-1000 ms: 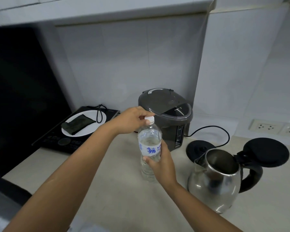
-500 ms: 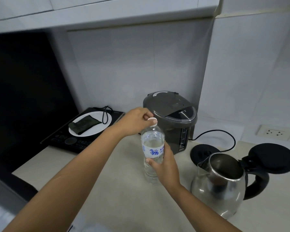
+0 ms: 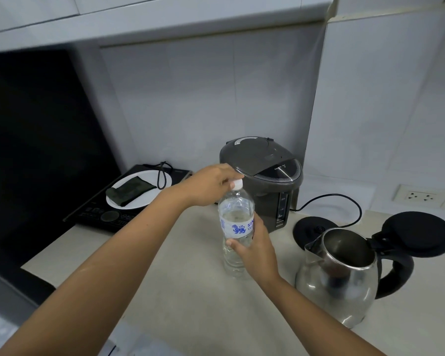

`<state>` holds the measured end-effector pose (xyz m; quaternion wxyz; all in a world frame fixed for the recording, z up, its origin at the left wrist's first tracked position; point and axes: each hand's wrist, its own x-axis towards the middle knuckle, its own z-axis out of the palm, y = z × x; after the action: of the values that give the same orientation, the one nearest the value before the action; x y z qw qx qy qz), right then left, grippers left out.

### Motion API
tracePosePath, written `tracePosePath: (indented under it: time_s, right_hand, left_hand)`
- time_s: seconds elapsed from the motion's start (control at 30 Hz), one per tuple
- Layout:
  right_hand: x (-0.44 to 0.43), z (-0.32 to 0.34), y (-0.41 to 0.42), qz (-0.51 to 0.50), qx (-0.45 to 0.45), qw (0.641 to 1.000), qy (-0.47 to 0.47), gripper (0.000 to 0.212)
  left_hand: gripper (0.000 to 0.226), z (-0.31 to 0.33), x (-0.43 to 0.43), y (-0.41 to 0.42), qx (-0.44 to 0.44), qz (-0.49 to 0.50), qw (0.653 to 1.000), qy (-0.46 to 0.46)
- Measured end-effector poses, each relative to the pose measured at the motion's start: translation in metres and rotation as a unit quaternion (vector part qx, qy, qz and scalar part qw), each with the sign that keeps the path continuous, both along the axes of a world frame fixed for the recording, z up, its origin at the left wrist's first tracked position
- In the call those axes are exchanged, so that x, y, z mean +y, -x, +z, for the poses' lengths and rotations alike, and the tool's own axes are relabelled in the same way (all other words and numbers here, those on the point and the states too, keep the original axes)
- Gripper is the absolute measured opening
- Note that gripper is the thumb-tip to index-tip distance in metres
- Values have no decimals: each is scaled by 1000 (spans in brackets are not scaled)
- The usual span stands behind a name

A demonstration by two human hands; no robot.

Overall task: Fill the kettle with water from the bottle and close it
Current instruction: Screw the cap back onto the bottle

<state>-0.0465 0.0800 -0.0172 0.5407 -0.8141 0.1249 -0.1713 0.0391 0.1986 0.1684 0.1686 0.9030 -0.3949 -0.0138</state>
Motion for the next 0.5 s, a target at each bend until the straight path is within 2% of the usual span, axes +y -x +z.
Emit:
tracePosePath:
  time_s: [0.13,0.23,0.4,0.5]
  right_hand:
    - [1,2,-1,-3,7,1000,3,92]
    - [1,1,-1,-1,10,1000,2,91]
    - [0,0,0,3,12,1000,-1,89]
    - [0,3,2,8,12,1000,-1,89]
  left_hand:
    - [38,2,-6,-1,-27,77,996,37]
    - [29,2,-10,-2,-25,104,993,48]
    - [22,4,-8,-1,-41,41,998,-12]
    - [26,3,-4,-4,-26,10,999,-24]
